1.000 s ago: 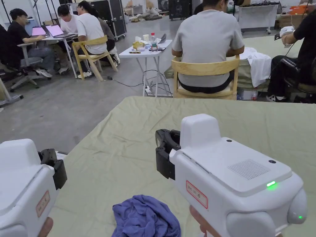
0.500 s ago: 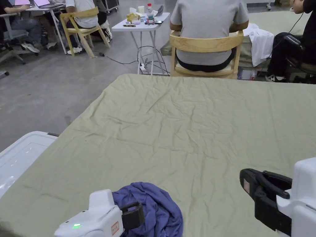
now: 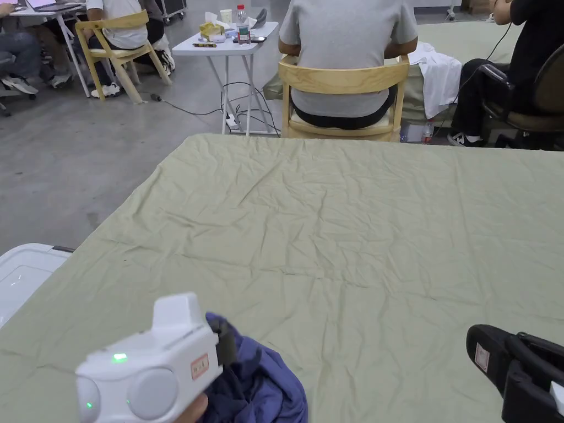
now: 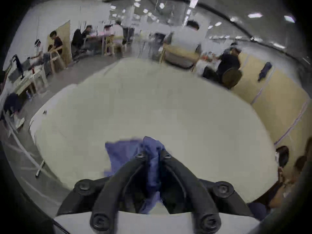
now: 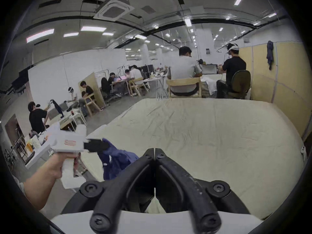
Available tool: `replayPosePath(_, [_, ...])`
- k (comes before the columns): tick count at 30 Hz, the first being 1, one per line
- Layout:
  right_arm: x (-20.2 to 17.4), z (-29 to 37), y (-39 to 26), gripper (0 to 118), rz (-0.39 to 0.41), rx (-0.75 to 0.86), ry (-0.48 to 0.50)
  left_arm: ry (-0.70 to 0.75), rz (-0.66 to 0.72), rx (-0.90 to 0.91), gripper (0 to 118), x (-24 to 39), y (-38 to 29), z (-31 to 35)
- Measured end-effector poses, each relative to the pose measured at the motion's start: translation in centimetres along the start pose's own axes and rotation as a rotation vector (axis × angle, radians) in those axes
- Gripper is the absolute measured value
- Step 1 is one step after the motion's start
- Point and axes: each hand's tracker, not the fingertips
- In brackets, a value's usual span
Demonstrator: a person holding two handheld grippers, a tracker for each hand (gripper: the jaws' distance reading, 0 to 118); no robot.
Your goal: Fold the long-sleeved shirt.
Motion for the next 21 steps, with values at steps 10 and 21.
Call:
replayPosePath(10, [2.8, 7.5, 3.3, 2, -0.067, 0.205, -0.036, -0.349, -0.136, 0.358, 8, 15.9, 13.3, 11.9])
replayPosePath(21, [10.2, 14.9, 2.1, 2, -0.147, 0.296, -0.245, -0.549, -0.173, 0.151, 8, 36.9, 9.0, 3.8])
